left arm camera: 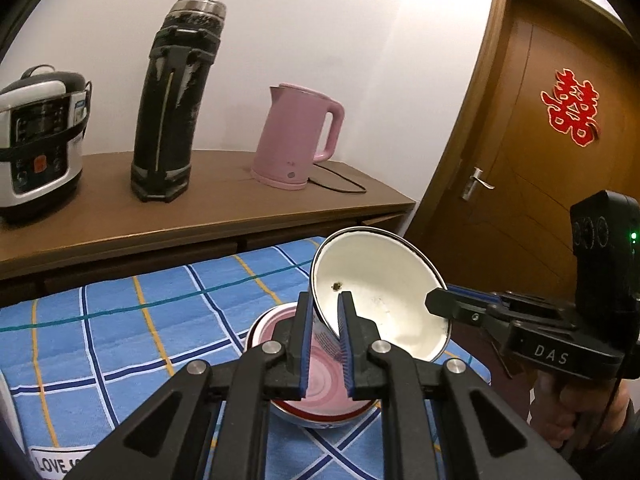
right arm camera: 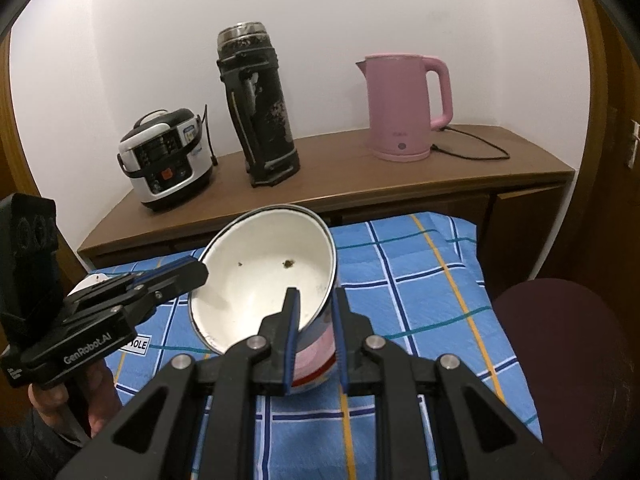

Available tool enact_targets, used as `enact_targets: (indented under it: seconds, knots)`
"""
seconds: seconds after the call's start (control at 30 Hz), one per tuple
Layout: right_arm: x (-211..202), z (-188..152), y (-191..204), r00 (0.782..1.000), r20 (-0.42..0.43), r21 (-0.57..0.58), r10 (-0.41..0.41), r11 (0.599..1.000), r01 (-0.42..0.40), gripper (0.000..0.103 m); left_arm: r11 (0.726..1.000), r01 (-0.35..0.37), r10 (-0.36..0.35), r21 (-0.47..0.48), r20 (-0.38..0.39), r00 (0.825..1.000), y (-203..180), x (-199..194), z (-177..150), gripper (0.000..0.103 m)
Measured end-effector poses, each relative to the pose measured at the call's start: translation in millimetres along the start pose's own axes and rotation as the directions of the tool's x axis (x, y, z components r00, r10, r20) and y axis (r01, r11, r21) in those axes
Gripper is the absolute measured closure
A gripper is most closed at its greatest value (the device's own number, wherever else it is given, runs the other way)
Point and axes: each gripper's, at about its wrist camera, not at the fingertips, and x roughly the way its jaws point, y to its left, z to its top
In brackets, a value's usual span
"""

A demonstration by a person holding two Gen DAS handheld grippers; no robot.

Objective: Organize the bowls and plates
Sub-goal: 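Lift the white enamel bowl and carry it over the pink bowl, then lower the white enamel bowl into the pink bowl with both tools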

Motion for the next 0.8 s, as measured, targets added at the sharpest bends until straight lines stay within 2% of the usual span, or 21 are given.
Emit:
enact_targets:
  seconds: [0.27,0.8]
  knots:
    - [16,-2,2,0.999,-0.038,0.002,0.007,1.0,-0.007,0.087,0.999,-0.022,0.021,-0.023,-0.013,1.0,9,1,1,0.089]
    - [21,-6,7,0.997,-0.077,0.0,0.008,1.0,-0.008,0.087,0.998,-0.049,0.047,-0.038,-0.056,0.997,16,8,-2,0.089]
